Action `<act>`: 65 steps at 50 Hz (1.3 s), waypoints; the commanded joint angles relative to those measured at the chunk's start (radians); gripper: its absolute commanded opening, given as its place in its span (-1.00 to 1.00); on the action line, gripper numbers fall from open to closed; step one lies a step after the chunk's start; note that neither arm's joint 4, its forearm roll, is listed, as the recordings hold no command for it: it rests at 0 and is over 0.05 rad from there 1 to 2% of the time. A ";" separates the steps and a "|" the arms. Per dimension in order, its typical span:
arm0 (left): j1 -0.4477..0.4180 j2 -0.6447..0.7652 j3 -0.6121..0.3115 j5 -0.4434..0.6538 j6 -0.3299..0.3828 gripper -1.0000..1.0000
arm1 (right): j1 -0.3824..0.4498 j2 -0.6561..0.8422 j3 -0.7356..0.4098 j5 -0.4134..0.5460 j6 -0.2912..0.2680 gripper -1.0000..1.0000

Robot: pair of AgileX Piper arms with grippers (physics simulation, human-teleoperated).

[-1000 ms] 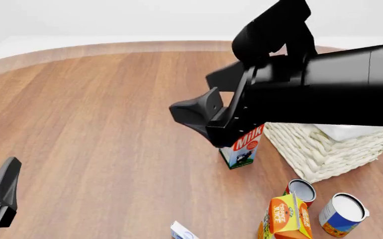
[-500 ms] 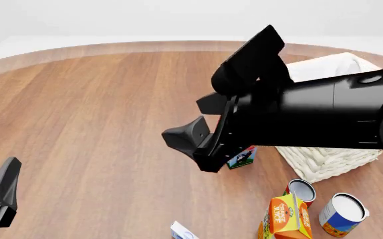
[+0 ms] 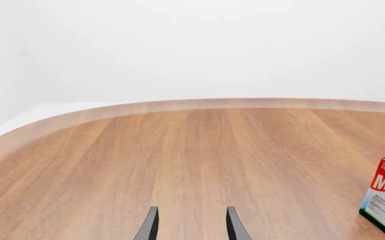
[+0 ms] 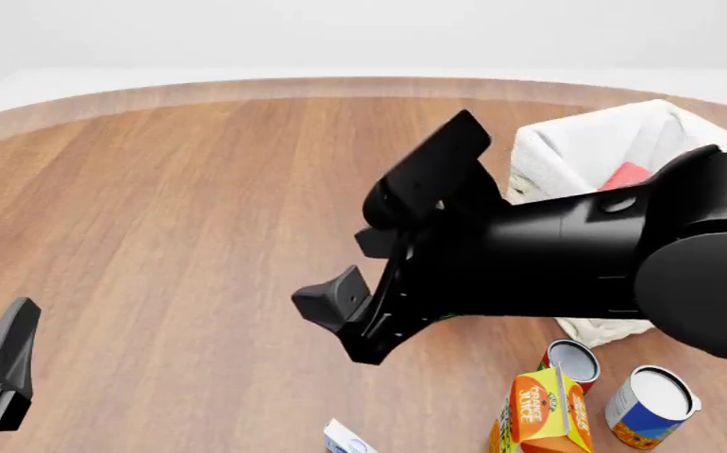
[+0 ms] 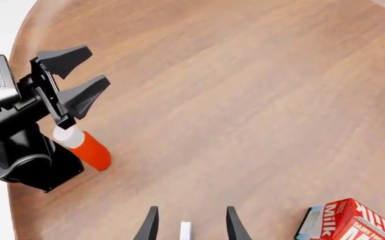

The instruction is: Pick up the cream cheese box and the butter, and put them in the basket.

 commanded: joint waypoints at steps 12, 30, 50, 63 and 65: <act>0.000 0.000 0.000 0.000 0.000 1.00 | 0.017 0.036 0.051 -0.020 0.017 1.00; 0.000 0.000 0.000 0.000 0.000 1.00 | 0.029 0.071 0.092 -0.061 0.052 1.00; 0.000 0.000 0.000 0.000 0.000 1.00 | 0.008 0.117 0.158 -0.136 0.074 1.00; 0.000 0.000 0.000 0.000 0.000 1.00 | 0.015 0.146 0.177 -0.164 0.088 1.00; 0.000 0.000 0.000 0.000 0.000 1.00 | 0.015 0.147 0.178 -0.165 0.090 1.00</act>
